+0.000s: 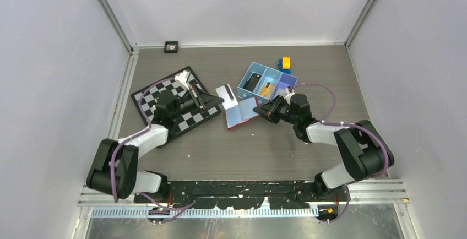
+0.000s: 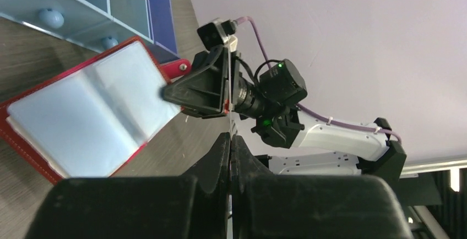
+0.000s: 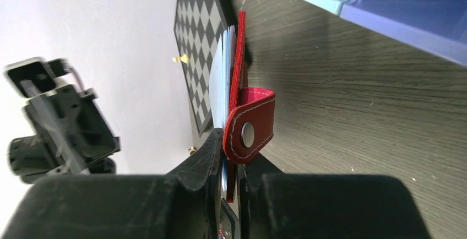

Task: Take the credit cards out of the card holder
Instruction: Place the card holder at the center of the board, then place the credit card in the storage box.

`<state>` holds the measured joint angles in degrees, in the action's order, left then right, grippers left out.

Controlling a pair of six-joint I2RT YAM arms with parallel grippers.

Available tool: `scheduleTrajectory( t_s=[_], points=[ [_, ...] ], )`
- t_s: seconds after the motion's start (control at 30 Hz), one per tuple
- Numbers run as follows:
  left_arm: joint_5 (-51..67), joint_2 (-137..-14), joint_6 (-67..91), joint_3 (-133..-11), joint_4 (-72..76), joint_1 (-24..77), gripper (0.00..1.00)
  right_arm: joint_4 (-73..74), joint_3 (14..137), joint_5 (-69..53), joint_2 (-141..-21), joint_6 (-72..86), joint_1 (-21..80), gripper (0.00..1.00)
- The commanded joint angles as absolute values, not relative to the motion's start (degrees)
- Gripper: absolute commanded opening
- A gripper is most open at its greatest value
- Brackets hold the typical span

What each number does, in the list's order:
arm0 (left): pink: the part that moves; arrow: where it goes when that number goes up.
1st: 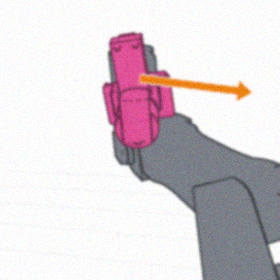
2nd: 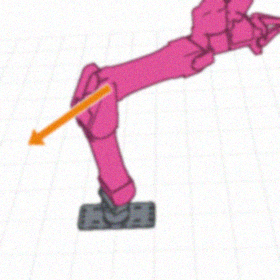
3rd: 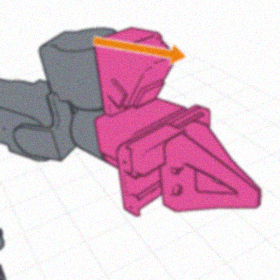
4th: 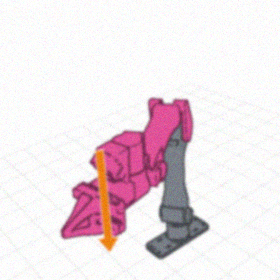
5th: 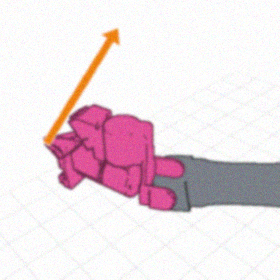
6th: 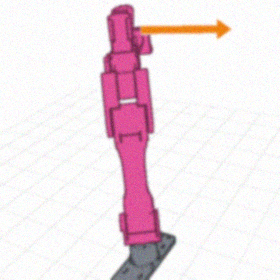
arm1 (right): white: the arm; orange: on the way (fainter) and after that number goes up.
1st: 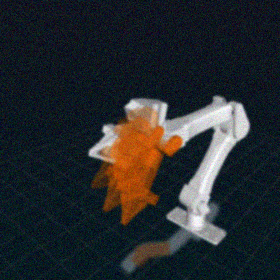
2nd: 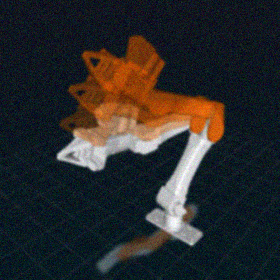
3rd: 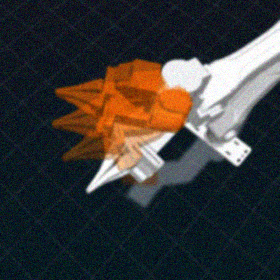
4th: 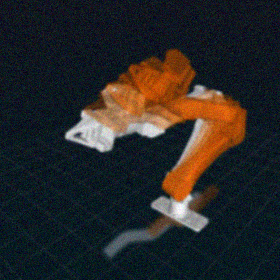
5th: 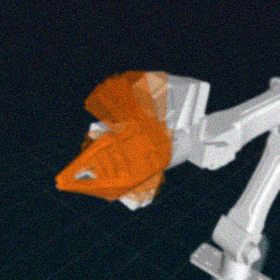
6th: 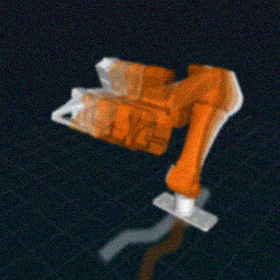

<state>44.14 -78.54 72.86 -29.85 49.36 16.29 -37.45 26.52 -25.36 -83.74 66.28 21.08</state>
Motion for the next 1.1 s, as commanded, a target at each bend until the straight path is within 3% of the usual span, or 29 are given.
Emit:
scheduleTrajectory(
  t_s=[0.0,0.07,0.17,0.27,0.5,0.6,0.73,1.07],
  points=[
    [40.4,-71.6,64.9,-30.4,38.7,15.8,0.0,-37.0,31.5,-25.8,-86.7,64.5,23.9,0.0],
    [39.7,-70.3,63.5,-30.6,36.5,15.8,0.0,-33.5,32.8,-24.7,-87.7,63.1,24.7,0.07],
    [39.4,-70.1,63.0,-30.6,35.5,15.8,0.0,-29.9,33.1,-22.1,-87.1,62.3,24.9,0.38],
    [40.1,-71.3,63.6,-30.7,36.5,15.9,0.0,-25.9,32.8,-18.7,-83.2,60.6,25.0,0.59],
    [42.9,-75.8,65.4,-32.2,41.6,18.5,0.0,-21.9,31.8,-16.9,-70.8,55.4,25.0,0.8],
    [44.2,-77.1,65.5,-33.3,43.1,20.1,0.0,-27.0,32.0,-23.5,-69.6,54.9,25.0,0.8],
    [45.7,-78.6,65.5,-34.8,44.2,22.3,0.0,-33.8,31.9,-28.8,-71.9,56.5,25.7,0.74],
    [47.2,-80.8,66.5,-35.8,46.0,23.5,0.0,-48.0,32.3,-36.2,-78.6,62.6,27.4,0.46]
  ],
)
